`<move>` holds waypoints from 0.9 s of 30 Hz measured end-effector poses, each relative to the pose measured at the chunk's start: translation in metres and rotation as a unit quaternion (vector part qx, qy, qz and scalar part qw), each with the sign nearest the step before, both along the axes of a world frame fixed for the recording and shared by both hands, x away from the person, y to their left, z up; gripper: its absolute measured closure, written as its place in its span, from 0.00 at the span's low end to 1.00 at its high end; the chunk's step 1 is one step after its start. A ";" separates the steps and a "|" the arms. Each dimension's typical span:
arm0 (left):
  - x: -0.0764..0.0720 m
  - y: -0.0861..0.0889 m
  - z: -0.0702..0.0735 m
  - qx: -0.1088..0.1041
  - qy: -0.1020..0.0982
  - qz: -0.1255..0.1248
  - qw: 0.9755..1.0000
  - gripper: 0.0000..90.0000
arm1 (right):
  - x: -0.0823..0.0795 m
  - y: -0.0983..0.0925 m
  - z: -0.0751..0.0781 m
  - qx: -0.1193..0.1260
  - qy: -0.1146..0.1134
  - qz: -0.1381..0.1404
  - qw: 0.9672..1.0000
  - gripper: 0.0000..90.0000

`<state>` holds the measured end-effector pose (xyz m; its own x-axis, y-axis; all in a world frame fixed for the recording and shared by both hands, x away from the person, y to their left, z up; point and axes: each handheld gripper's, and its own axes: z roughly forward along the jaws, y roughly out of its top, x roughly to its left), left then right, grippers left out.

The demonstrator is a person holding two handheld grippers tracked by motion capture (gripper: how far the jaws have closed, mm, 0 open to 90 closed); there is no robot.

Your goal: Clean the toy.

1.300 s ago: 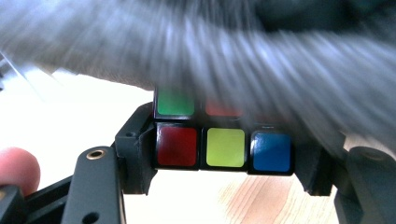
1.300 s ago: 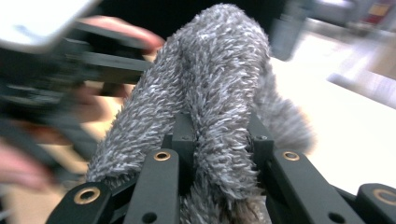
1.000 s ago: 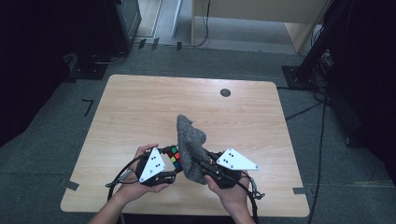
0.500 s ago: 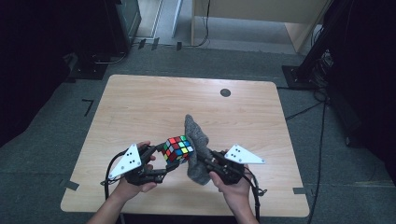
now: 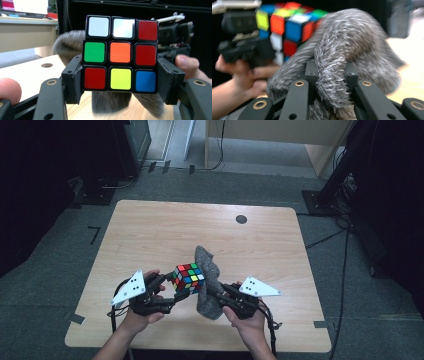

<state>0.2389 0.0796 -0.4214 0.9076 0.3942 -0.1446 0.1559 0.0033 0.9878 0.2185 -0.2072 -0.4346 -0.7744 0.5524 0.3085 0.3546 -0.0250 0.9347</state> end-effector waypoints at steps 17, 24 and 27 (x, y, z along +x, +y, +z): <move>0.046 0.006 -0.051 0.119 0.094 0.222 0.963 0.38 | 0.027 -0.057 -0.023 -0.173 0.034 -0.226 0.958 0.79; 0.063 -0.001 -0.072 0.207 0.126 0.267 0.933 0.38 | 0.039 -0.067 -0.047 -0.210 0.089 -0.238 0.944 0.77; 0.069 -0.003 -0.080 0.225 0.133 0.275 0.925 0.38 | 0.041 -0.064 -0.052 -0.215 0.092 -0.231 0.945 0.76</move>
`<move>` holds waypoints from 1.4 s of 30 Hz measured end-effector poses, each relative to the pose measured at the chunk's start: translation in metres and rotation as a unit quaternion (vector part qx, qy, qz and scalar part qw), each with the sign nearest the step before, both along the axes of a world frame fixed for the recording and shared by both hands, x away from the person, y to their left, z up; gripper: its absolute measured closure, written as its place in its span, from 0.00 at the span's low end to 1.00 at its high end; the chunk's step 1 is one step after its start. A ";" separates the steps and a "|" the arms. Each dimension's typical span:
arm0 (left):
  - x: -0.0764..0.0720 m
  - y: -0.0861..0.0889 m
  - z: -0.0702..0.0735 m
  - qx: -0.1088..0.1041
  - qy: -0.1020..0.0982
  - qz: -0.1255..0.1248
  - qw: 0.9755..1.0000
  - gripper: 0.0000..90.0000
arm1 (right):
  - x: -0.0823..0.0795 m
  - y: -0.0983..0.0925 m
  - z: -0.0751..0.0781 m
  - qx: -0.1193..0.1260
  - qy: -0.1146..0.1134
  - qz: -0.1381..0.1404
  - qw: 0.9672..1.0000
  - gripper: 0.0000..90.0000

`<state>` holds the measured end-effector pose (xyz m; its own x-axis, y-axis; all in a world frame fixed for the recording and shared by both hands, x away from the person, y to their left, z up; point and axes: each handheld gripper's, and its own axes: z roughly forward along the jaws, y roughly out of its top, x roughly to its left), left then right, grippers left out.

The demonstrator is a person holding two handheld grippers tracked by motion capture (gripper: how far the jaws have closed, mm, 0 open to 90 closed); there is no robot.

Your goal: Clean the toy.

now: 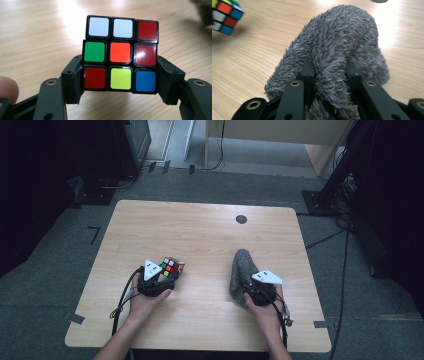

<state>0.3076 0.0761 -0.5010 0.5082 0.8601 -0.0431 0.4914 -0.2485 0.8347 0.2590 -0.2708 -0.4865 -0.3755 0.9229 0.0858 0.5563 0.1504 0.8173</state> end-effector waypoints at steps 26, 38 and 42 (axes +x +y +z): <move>-0.004 0.005 0.003 -0.018 0.003 -0.009 1.000 0.14 | 0.006 0.018 -0.025 0.031 0.020 0.042 0.998 0.27; -0.031 0.055 0.028 -0.053 -0.013 -0.012 0.998 0.11 | -0.013 -0.023 0.013 0.055 0.009 0.024 0.998 0.00; -0.042 0.073 0.031 -0.050 -0.011 0.000 0.999 0.11 | -0.027 -0.052 0.014 0.044 0.007 0.010 0.999 0.00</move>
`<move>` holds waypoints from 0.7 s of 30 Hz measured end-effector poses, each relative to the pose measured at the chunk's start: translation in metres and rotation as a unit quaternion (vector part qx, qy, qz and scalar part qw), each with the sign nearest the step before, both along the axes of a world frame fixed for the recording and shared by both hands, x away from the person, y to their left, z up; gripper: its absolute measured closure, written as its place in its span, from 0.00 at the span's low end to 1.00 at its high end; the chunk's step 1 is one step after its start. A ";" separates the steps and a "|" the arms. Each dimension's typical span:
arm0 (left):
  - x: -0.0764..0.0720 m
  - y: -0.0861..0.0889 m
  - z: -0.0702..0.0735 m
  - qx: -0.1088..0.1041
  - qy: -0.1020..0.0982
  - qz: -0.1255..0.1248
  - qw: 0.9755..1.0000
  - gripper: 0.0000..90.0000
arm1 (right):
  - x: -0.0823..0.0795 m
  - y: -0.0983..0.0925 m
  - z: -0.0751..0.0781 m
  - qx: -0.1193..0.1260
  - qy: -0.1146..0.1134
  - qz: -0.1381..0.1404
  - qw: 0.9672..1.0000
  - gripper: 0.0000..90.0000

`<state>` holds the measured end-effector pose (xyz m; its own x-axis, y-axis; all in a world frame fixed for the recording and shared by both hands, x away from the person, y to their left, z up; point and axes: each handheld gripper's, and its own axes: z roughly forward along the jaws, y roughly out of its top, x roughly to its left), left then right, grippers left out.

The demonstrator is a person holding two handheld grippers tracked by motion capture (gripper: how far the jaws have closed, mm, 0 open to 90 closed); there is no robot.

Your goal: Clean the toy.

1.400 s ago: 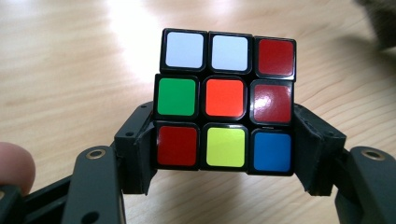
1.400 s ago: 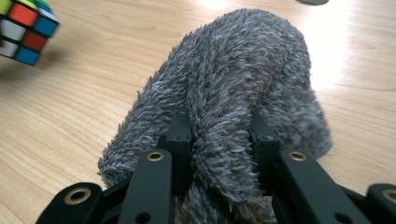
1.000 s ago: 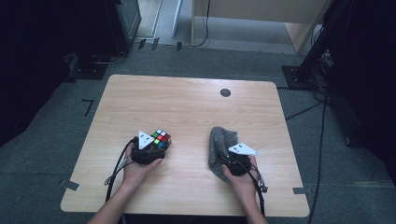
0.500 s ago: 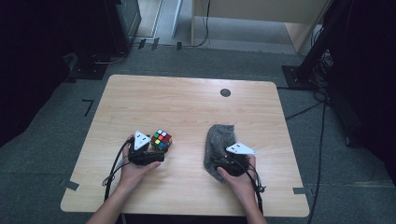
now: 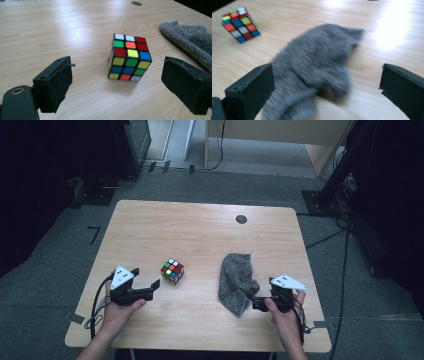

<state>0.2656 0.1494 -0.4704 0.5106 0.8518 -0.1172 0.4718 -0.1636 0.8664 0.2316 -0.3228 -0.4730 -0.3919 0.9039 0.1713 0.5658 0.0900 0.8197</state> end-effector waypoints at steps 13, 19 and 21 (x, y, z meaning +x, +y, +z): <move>-0.027 0.064 -0.029 0.016 0.043 0.063 0.997 0.11 | -0.041 -0.084 -0.031 -0.036 0.045 -0.074 0.996 0.00; -0.034 0.083 -0.039 0.055 0.063 0.095 0.992 0.11 | -0.051 -0.103 -0.049 -0.046 0.075 -0.091 0.992 0.00; -0.034 0.085 -0.041 0.073 0.076 0.106 0.989 0.11 | -0.051 -0.106 -0.051 -0.044 0.076 -0.094 0.992 0.00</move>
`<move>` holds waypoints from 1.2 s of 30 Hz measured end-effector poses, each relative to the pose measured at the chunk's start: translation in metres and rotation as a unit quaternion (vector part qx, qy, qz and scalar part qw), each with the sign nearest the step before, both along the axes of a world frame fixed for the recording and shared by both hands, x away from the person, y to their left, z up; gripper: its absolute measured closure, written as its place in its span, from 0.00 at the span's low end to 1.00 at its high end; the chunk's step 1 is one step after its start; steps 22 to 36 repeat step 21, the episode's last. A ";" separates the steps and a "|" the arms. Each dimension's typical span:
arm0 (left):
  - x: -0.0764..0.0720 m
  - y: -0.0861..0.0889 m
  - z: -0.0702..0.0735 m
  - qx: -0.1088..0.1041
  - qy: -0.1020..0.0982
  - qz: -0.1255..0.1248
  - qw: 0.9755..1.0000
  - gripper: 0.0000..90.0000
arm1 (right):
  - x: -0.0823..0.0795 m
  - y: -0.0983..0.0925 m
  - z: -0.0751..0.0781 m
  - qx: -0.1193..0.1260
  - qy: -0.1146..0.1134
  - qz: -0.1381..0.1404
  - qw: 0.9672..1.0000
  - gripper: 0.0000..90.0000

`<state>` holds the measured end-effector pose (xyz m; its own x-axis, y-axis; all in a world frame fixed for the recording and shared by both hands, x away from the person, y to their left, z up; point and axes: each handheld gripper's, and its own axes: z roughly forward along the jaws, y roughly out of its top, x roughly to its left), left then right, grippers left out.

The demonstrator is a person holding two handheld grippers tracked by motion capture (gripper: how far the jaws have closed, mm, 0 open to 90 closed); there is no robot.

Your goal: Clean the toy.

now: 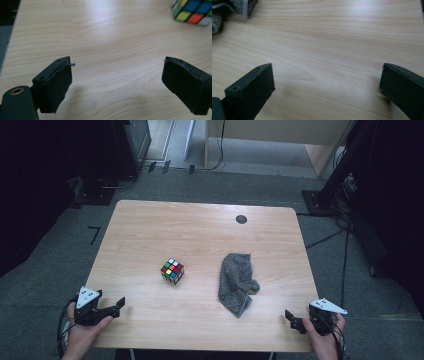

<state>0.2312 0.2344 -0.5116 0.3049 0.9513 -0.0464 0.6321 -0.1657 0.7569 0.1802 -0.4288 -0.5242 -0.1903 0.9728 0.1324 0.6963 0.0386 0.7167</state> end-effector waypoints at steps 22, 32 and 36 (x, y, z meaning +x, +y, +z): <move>-0.005 -0.004 -0.006 0.039 0.029 -0.003 0.999 0.12 | 0.001 0.007 -0.003 -0.052 0.001 -0.011 0.999 0.00; -0.005 -0.004 -0.006 0.039 0.029 -0.003 0.999 0.12 | 0.001 0.007 -0.003 -0.052 0.001 -0.011 0.999 0.00; -0.005 -0.004 -0.006 0.039 0.029 -0.003 0.999 0.12 | 0.001 0.007 -0.003 -0.052 0.001 -0.011 0.999 0.00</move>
